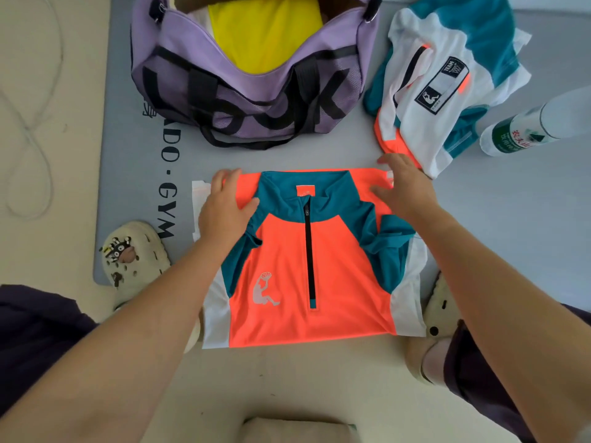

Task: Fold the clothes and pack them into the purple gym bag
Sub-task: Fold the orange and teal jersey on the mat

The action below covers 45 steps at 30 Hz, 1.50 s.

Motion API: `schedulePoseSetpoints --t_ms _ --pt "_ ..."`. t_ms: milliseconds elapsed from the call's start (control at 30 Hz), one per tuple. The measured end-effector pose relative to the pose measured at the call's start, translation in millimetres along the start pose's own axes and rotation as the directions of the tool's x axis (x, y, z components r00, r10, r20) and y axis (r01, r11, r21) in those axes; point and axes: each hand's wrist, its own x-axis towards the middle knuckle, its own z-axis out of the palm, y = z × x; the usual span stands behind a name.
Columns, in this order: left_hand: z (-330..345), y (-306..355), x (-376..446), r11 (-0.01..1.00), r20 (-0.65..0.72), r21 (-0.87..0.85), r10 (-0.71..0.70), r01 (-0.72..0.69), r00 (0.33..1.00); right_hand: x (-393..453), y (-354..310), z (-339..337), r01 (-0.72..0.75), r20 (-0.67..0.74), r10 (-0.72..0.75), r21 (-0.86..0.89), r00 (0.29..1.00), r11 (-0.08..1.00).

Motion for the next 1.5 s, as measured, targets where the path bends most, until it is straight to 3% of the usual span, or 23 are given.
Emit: schedulePoseSetpoints --t_ms 67,200,300,433,533,633,733,800,833,900,967,1067,1167,1233,1300,1367,1500 --pt "-5.0 -1.8 12.2 0.998 0.058 -0.022 -0.049 0.05 0.997 5.8 -4.2 3.8 -0.008 0.083 0.012 -0.052 0.997 0.999" --pt "-12.3 -7.3 27.7 0.989 0.165 0.068 -0.142 0.132 0.976 11.1 -2.4 3.6 -0.176 0.133 0.2 -0.173 0.971 0.969" --pt "-17.4 -10.0 35.1 0.986 0.191 0.144 -0.115 0.088 0.975 8.3 -1.2 -4.5 -0.09 0.125 0.114 -0.184 0.985 0.979" --pt "-26.7 -11.8 42.0 0.981 0.285 -0.124 -0.11 0.15 0.952 7.5 -2.9 -18.9 -0.023 0.161 0.036 -0.079 0.986 0.997" --pt "-33.8 -11.3 46.6 0.978 0.248 -0.163 -0.084 0.127 0.965 14.4 -2.2 -27.6 -0.08 0.168 0.089 -0.061 0.982 0.995" --pt "-35.9 -5.0 55.0 0.993 0.079 -0.114 -0.031 0.039 0.996 20.6 -5.5 -29.3 -0.161 0.016 0.161 0.001 0.987 0.987" --pt "-35.1 10.1 57.6 0.989 -0.078 -0.133 0.059 -0.069 0.995 17.8 -10.5 -29.2 -0.099 -0.264 0.144 0.175 0.954 0.98" --pt "-31.2 24.0 46.2 0.982 -0.112 -0.083 0.158 -0.167 0.981 8.9 -11.0 -28.5 -0.067 -0.323 0.136 0.215 0.936 0.974" --pt "-26.5 31.4 35.8 0.972 -0.123 -0.019 0.231 -0.235 0.965 3.7 -10.2 -26.2 -0.064 -0.281 0.122 0.207 0.952 0.976" --pt "-10.4 47.5 8.6 0.931 -0.092 0.069 0.363 -0.358 0.927 -8.6 -7.4 -16.6 -0.067 -0.065 0.08 0.179 0.995 0.982" --pt "11.8 64.3 -20.7 0.9 0.077 0.083 0.423 -0.428 0.903 -22.7 -5.7 -5.1 -0.037 0.131 0.02 0.131 0.991 0.991" --pt "44.0 75.7 -55.6 0.919 0.357 0.08 0.334 -0.385 0.872 -33.2 -1.2 6.0 0.065 0.141 -0.053 -0.085 0.989 0.994" --pt "55.8 75.1 -68.6 0.949 0.39 0.062 0.261 -0.308 0.883 -35.0 9.9 1.9 0.064 0.18 -0.003 -0.334 0.984 0.94" --pt "55.7 77.7 -68.4 0.962 0.402 0.032 0.235 -0.271 0.885 -34.0 16.9 -10.9 0.024 0.223 0.071 -0.395 0.972 0.918" --pt "54.7 81.5 -65.8 0.976 0.411 -0.011 0.201 -0.215 0.889 -31.9 25.7 -25.6 -0.032 0.295 0.13 -0.315 0.947 0.949" --pt "55.3 85.8 -63.5 0.981 0.41 -0.017 0.184 -0.195 0.893 -30.5 35.2 -37.8 -0.135 0.323 0.165 -0.115 0.932 0.984" --pt "63.1 91.7 -64.4 0.97 0.432 0.113 0.148 -0.216 0.89 -35.2 49.1 -53.0 -0.346 0.306 0.264 0.254 0.915 0.903"
